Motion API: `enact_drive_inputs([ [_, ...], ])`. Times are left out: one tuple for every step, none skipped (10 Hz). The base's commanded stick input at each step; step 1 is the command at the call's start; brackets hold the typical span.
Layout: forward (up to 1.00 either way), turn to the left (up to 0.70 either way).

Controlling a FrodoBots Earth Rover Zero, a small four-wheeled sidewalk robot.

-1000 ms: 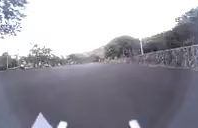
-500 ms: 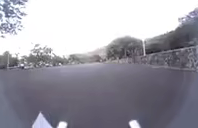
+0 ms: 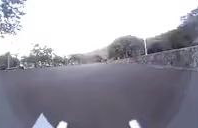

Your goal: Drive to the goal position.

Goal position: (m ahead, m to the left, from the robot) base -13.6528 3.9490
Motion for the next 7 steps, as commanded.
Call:
enact_drive_inputs([
  [0.7,0.0],
  [0.7,0.0],
  [0.7,0.0],
  [0.7,0.0],
  [0.7,0.0],
  [0.7,0.0],
  [0.7,0.0],
])
